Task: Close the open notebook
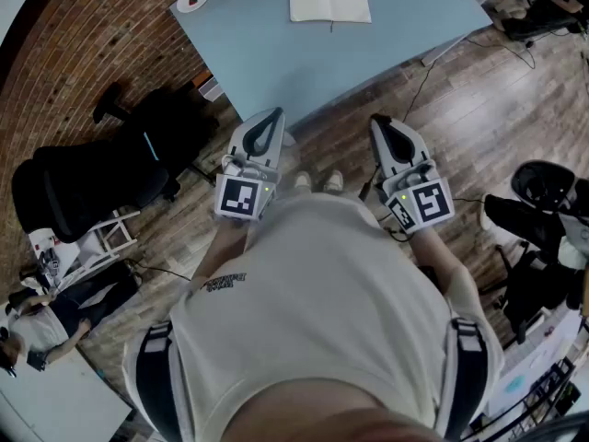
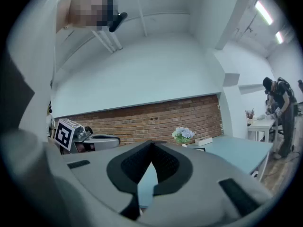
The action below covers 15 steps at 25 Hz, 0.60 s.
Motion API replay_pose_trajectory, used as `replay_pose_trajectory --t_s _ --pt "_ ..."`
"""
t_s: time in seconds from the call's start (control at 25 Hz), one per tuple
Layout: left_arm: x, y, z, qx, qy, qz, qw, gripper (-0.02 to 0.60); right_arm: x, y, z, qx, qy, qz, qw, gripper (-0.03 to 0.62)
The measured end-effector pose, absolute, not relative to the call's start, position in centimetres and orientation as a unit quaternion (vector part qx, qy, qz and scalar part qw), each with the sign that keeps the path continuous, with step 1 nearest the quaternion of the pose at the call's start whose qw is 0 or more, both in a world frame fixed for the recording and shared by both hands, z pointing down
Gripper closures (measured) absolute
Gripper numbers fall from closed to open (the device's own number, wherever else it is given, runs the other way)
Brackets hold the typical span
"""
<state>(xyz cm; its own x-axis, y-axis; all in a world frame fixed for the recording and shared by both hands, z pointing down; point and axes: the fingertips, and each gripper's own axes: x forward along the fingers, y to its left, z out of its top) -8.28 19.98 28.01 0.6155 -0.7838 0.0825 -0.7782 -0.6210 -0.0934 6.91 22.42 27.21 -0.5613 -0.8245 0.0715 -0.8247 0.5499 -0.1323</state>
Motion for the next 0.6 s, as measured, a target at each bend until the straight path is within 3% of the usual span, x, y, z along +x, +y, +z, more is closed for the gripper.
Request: replay_pose_trajectory --t_s 0.6 --pt "-8.22 19.74 28.73 -0.898 0.434 -0.072 0.019 0.569 6.54 21.81 27.77 0.46 -0.884 0.089 -0.006 0.592"
